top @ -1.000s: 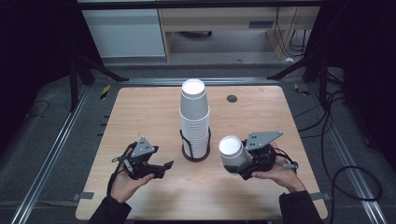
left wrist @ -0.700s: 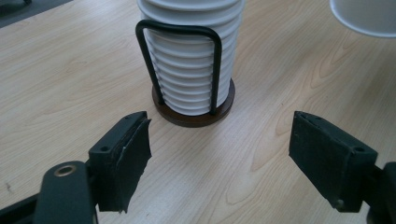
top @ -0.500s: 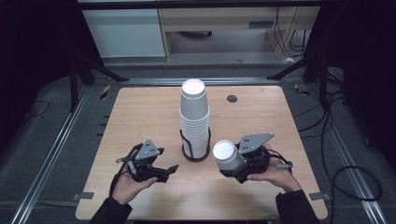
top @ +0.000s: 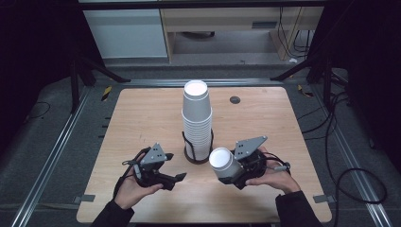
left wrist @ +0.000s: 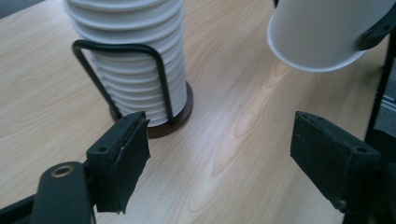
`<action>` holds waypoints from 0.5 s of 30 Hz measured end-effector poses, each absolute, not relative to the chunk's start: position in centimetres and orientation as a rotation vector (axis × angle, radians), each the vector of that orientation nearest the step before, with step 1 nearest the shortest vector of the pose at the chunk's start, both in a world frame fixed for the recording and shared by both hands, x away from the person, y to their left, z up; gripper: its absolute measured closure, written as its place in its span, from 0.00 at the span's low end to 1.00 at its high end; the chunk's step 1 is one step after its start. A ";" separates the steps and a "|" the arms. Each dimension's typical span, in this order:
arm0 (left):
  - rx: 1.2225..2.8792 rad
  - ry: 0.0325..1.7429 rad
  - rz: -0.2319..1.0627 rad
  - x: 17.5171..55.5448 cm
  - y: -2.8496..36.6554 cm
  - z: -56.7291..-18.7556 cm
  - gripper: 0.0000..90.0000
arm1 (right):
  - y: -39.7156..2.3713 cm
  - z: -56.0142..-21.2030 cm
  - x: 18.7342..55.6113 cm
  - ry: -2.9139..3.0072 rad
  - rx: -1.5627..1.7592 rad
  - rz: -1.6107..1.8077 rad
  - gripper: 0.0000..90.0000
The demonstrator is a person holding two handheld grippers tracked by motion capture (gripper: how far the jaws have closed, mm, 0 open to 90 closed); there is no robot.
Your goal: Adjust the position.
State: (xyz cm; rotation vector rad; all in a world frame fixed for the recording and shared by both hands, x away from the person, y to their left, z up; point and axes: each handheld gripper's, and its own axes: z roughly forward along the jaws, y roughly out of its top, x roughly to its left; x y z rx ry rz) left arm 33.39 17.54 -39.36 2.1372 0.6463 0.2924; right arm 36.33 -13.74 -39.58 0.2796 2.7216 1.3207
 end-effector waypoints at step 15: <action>2.112 0.542 0.221 33.0 16.0 -38.1 0.19 | -11.8 -40.1 36.5 2.781 0.201 1.297 0.18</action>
